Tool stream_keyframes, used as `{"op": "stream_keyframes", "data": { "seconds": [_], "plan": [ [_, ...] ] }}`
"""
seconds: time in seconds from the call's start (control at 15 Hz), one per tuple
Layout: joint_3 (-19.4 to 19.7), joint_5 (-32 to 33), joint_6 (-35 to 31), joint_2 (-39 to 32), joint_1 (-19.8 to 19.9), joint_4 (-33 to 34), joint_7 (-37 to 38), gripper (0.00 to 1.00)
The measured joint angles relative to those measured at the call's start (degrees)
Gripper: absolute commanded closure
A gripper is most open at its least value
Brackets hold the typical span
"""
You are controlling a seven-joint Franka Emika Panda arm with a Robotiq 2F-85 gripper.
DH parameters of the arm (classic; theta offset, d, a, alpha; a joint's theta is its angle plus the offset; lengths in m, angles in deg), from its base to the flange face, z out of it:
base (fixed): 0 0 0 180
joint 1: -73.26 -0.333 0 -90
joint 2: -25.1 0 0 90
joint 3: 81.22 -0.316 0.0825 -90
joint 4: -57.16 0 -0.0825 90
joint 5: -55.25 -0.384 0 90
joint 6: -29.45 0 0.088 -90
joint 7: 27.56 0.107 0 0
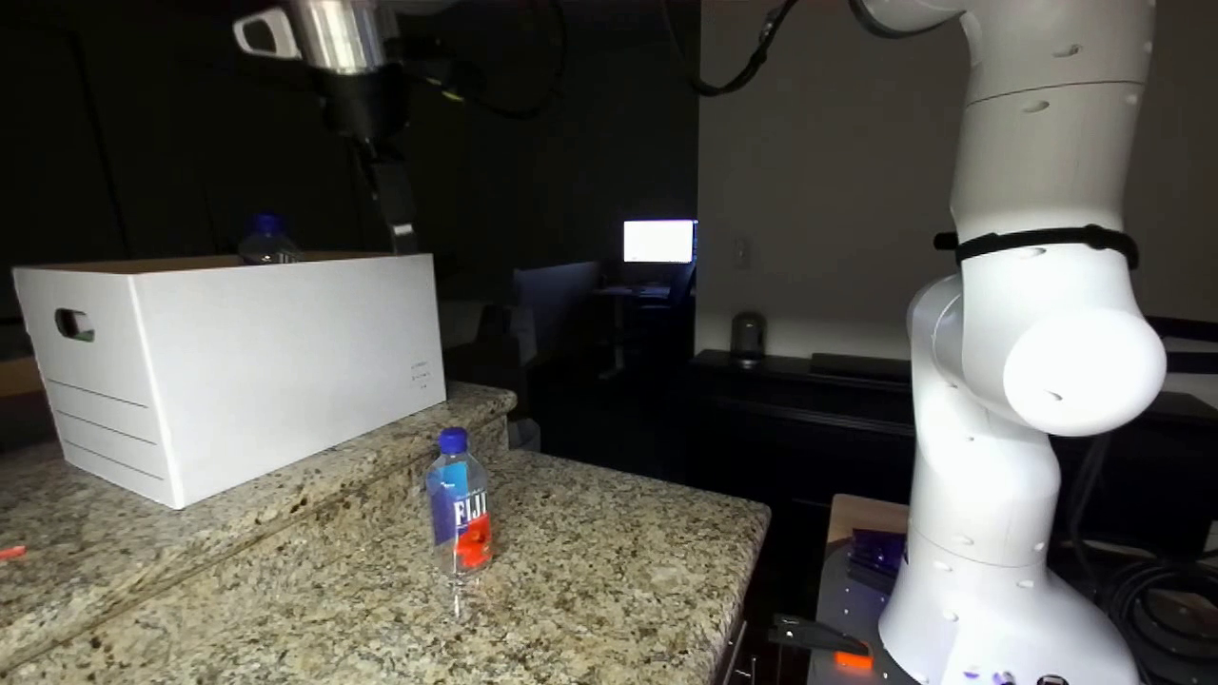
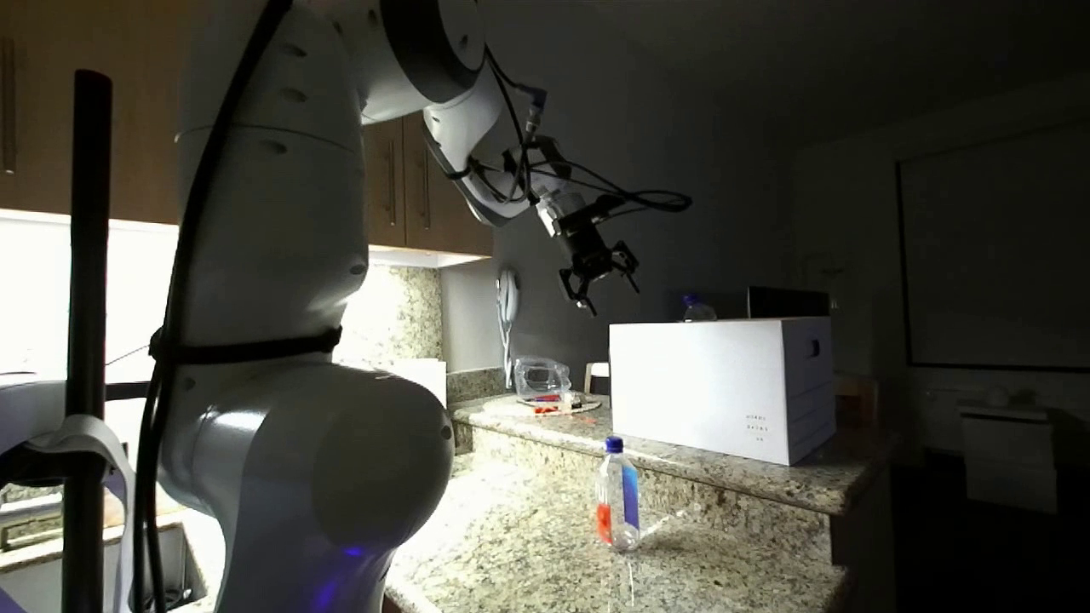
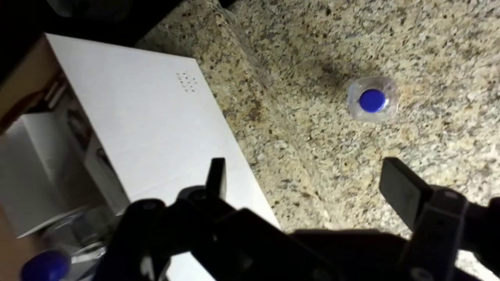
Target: Pick up the bottles from the box and put them on the counter
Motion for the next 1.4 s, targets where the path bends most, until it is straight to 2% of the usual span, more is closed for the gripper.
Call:
{"op": "stream_keyframes", "data": {
  "seconds": [0.47,1.0,1.2,1.4],
  "plan": [
    [2.75,-2.35,-11.97,0.25,1.96,4.48,10.17,0.00],
    [5.33,-1.91,-27.88,-7.36,3.10,10.46,29.29,0.00],
    [6.62,0.66,-34.21,-10.51,3.02,13.17,37.50,0.00],
    [8.73,6.83,-42.07,-14.07,2.67,15.40,47.61,0.00]
  ]
}}
